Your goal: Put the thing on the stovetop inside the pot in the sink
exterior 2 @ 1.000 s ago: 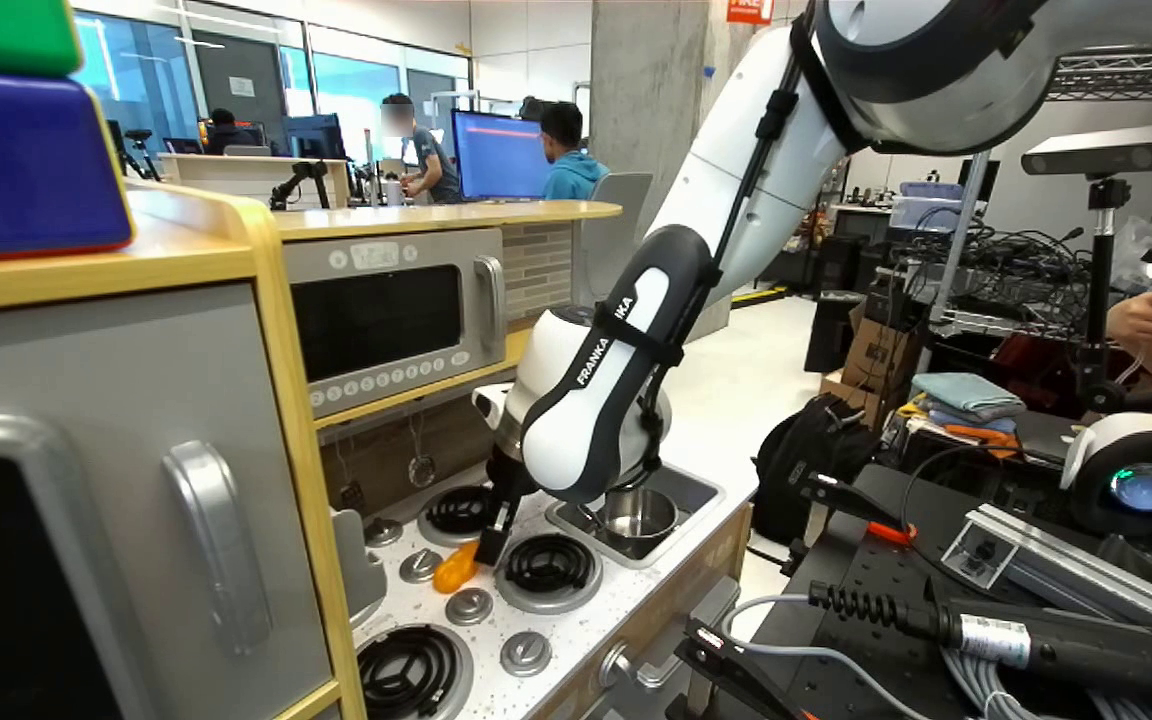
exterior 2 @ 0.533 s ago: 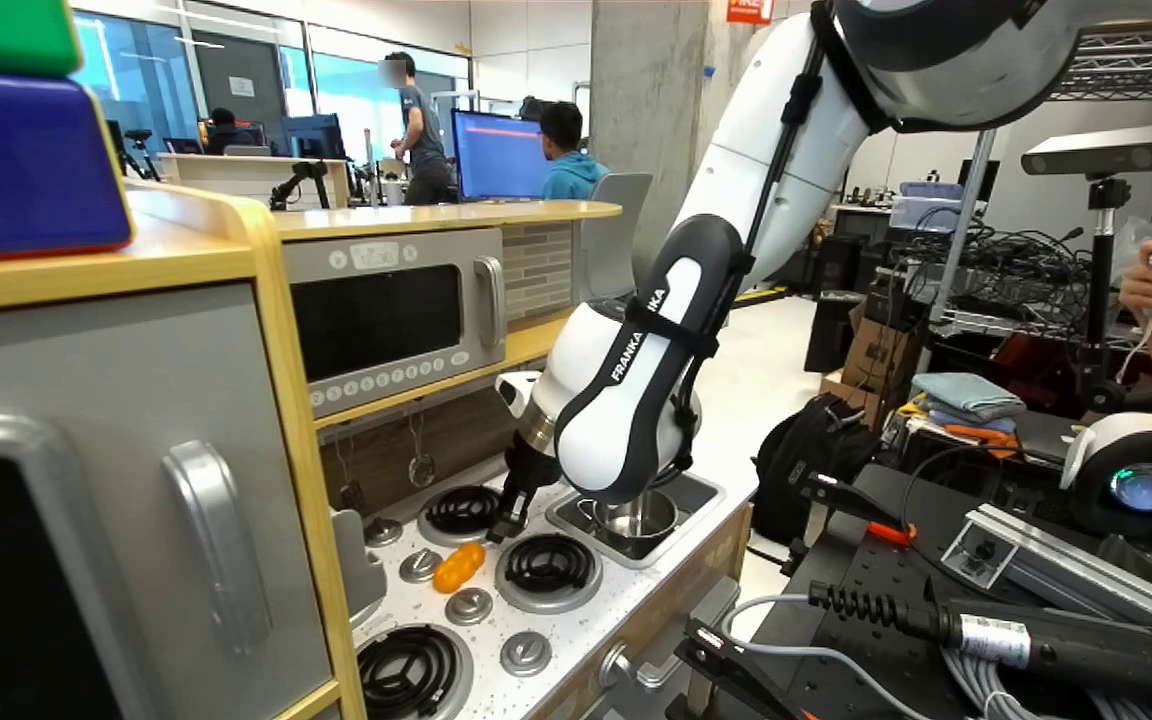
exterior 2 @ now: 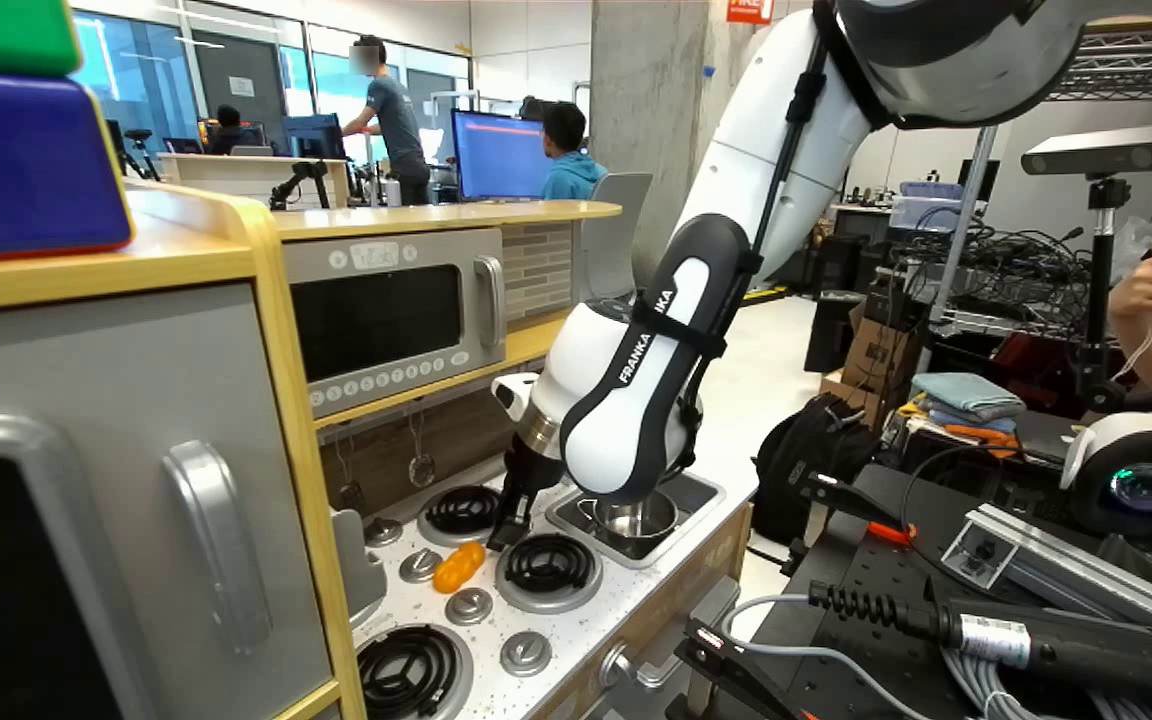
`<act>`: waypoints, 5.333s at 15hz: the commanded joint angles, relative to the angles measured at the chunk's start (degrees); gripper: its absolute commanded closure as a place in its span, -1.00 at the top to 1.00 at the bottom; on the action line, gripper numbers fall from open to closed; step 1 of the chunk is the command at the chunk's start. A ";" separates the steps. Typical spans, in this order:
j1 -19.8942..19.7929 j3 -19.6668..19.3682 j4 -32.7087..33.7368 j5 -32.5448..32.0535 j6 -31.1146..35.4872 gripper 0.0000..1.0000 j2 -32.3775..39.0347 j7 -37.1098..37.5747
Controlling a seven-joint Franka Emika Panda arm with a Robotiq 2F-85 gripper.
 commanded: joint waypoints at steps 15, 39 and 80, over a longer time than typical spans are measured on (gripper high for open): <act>-0.57 0.96 1.01 -7.69 -3.69 1.00 -0.63 -12.08; 8.08 -1.74 17.25 -0.78 -21.14 1.00 6.40 -10.44; -16.76 8.15 -10.81 9.03 -10.01 -0.64 -8.19 -19.34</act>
